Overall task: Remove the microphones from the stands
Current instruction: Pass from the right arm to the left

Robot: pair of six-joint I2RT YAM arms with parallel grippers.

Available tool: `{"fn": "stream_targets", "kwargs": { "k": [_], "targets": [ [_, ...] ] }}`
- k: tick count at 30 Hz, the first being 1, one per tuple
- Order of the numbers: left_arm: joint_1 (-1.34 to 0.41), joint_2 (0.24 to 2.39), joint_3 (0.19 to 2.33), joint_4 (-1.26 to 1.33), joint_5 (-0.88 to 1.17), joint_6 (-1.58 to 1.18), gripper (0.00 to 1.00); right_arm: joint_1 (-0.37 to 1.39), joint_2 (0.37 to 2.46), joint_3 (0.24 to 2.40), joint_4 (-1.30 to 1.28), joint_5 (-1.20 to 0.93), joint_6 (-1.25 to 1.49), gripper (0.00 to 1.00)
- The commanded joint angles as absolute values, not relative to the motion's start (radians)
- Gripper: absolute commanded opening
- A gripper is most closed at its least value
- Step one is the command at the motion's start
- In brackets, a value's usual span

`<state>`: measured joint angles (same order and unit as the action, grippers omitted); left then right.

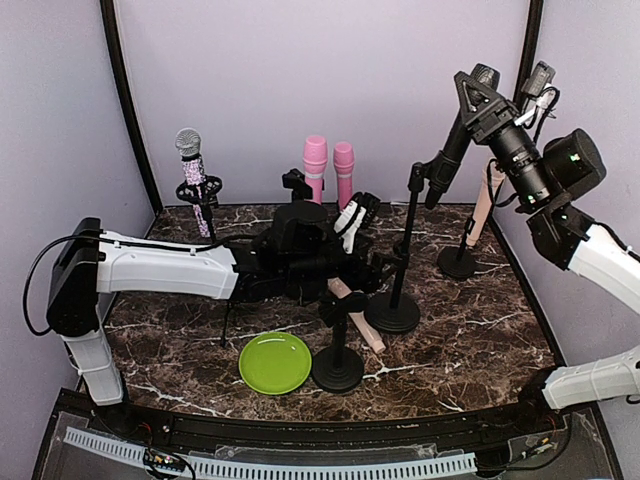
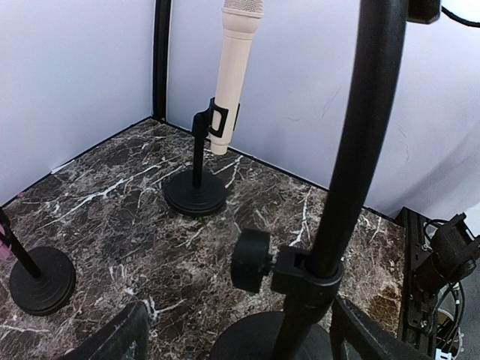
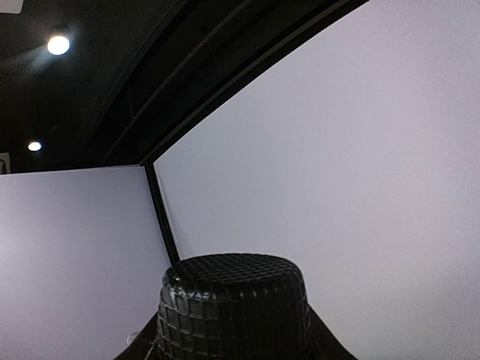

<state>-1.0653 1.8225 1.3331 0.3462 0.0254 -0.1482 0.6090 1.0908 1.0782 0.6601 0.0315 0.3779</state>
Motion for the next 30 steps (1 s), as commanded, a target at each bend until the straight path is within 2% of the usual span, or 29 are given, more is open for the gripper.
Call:
{"fn": "stream_targets", "kwargs": {
  "k": [1, 9, 11, 17, 30],
  "targets": [
    [-1.074, 1.843, 1.370, 0.397, 0.116, -0.165, 0.86, 0.627, 1.091, 1.147, 0.839, 0.098, 0.408, 0.00],
    [-1.075, 1.900, 1.423, 0.365, 0.093, -0.114, 0.86, 0.638, 1.128, 1.169, 0.857, 0.122, 0.402, 0.00],
    [-1.076, 1.908, 1.428, 0.355, 0.060, -0.104, 0.82, 0.640, 1.133, 1.174, 0.859, 0.129, 0.402, 0.00],
    [-1.077, 1.914, 1.418, 0.356, 0.012, -0.090, 0.51, 0.641, 1.148, 1.180, 0.861, 0.162, 0.397, 0.00],
    [-1.080, 1.902, 1.404, 0.400, -0.036, -0.055, 0.13, 0.642, 1.158, 1.164, 0.846, 0.217, 0.382, 0.00]
  ]
}}
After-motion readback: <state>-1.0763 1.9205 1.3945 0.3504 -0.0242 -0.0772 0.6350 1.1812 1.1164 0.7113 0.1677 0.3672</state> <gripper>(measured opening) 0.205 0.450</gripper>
